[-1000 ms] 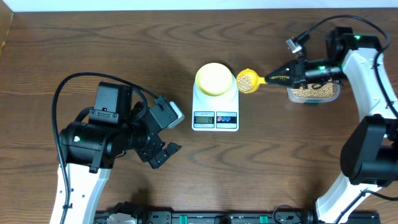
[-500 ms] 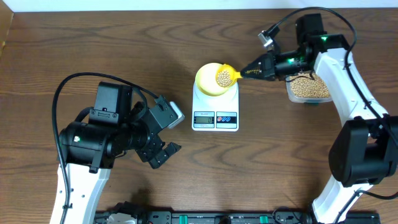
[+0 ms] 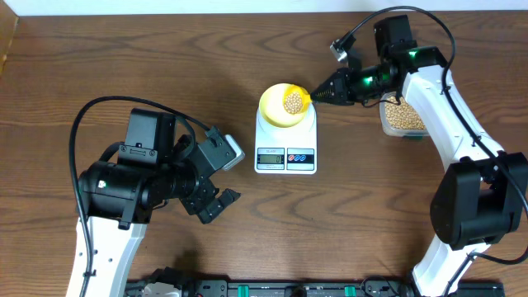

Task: Scoop item into bowl and weigh 50g on scale
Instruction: 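Lift the filled scoop and carry it over the yellow bowl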

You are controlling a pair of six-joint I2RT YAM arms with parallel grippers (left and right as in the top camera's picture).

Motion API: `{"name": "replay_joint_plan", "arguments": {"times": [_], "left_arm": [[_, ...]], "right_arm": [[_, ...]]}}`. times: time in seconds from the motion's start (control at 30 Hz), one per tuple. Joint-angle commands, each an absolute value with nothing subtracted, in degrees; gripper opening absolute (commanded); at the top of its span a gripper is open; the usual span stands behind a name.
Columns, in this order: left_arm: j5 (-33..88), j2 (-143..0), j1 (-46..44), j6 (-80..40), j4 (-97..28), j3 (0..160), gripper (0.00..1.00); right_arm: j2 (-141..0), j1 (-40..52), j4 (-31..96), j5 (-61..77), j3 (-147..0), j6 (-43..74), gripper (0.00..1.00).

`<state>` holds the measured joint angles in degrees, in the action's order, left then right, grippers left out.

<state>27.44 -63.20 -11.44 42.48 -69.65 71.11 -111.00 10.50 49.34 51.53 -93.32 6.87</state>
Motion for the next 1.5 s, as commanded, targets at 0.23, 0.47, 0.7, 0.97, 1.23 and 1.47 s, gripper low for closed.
{"name": "replay_joint_plan", "arguments": {"times": [0.23,0.47,0.7,0.97,1.23,1.47], "left_arm": [[27.2,-62.9,-11.2,43.5,-69.8,72.2,0.99],[27.2,-62.9,-11.2,43.5,-69.8,72.2,0.99],[27.2,-62.9,-11.2,43.5,-69.8,72.2,0.99],[27.2,-62.9,-11.2,43.5,-69.8,72.2,0.99],[27.2,-62.9,-11.2,43.5,-69.8,72.2,0.99],[27.2,-62.9,-11.2,43.5,-69.8,72.2,0.99]], "right_arm": [[-111.5,13.5,43.0,46.6,-93.4,15.2,0.01],[-111.4,14.4,43.1,40.1,-93.4,14.9,0.01],[-108.9,15.6,43.1,32.4,-93.4,11.4,0.02],[-107.5,18.8,46.3,24.1,-93.4,5.2,0.01],[-106.9,20.5,46.3,24.1,-93.4,2.9,0.01],[-105.9,22.1,47.7,18.5,-93.6,-0.1,0.01]]}}
